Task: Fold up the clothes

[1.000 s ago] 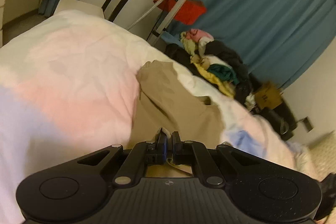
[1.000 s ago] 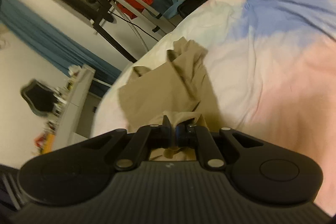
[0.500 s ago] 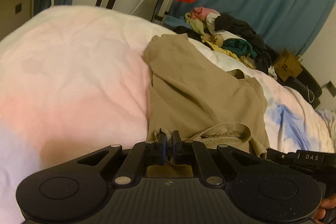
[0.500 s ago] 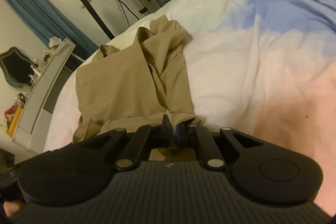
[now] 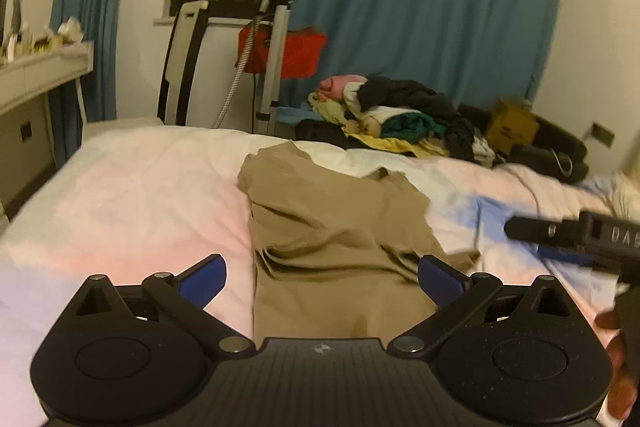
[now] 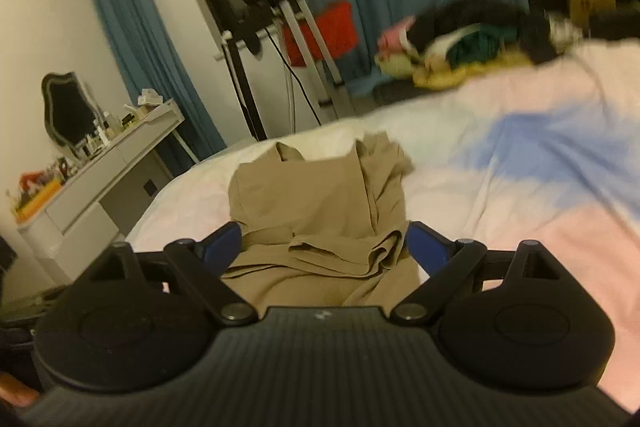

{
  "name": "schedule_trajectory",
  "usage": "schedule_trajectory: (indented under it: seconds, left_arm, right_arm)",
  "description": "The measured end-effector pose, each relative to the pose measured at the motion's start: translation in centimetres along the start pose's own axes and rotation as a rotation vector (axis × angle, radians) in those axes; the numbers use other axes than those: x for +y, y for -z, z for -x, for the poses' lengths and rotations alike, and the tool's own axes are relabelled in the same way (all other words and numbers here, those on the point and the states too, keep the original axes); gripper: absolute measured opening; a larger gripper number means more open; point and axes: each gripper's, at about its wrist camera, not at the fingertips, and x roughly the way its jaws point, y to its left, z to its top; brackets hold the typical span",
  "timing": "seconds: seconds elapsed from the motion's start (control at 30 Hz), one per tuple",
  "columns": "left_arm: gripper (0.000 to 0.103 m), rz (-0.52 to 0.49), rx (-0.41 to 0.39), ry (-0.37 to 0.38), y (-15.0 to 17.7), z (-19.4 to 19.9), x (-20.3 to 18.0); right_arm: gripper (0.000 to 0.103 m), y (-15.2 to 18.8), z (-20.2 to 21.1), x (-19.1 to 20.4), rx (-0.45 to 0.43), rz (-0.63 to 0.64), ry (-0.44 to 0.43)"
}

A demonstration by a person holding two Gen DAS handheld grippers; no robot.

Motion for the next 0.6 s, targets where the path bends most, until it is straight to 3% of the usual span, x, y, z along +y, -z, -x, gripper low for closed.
schedule_trajectory:
  seconds: [0.1, 0.2, 0.3, 0.4, 0.43, 0.47, 0.5, 0.53, 0.57, 0.6]
  left_arm:
    - [0.103, -0.007, 0.002, -0.014, 0.9, 1.9, -0.9]
    - [0.103, 0.031, 0.031, 0.026, 2.3, 3.6, -1.0]
    - [0.101, 0.132, 0.114, 0.079, 4.2, 4.2, -0.1]
    - [0.093, 0.230, 0.196, 0.115, 5.8, 4.0, 0.9]
    - [0.092, 0.241, 0.205, 0.113, 6.1, 4.0, 1.1]
    - [0.089, 0.236, 0.202, 0.102, 6.1, 4.0, 1.1]
    - [0.087, 0.223, 0.189, 0.086, 6.0, 4.0, 1.1]
    - [0.086, 0.205, 0.172, 0.070, 5.8, 4.1, 0.9]
    - [0.086, 0.190, 0.161, 0.058, 5.7, 4.1, 0.8]
    - [0.086, 0.178, 0.153, 0.049, 5.6, 4.1, 0.6]
  right_arm:
    - [0.091, 0.4, 2.2, 0.8, -0.029, 0.029, 0.010]
    - [0.091, 1.3, 3.8, 0.9, -0.027, 0.012, 0.017]
    - [0.091, 2.8, 4.7, 0.1, 0.020, -0.086, 0.005]
    - [0.090, 4.2, 4.9, -0.8, 0.081, -0.187, 0.002]
    - [0.083, 4.4, 5.0, -0.7, 0.081, -0.176, 0.015]
    - [0.058, 4.3, 5.1, -0.4, 0.075, -0.145, 0.029]
    - [0.045, 4.2, 5.1, -0.1, 0.064, -0.112, 0.041]
    - [0.021, 4.1, 5.1, 0.2, 0.053, -0.078, 0.052]
    - [0.013, 4.1, 5.2, 0.4, 0.042, -0.045, 0.064]
    - [0.013, 4.0, 5.2, 0.7, 0.031, -0.011, 0.075]
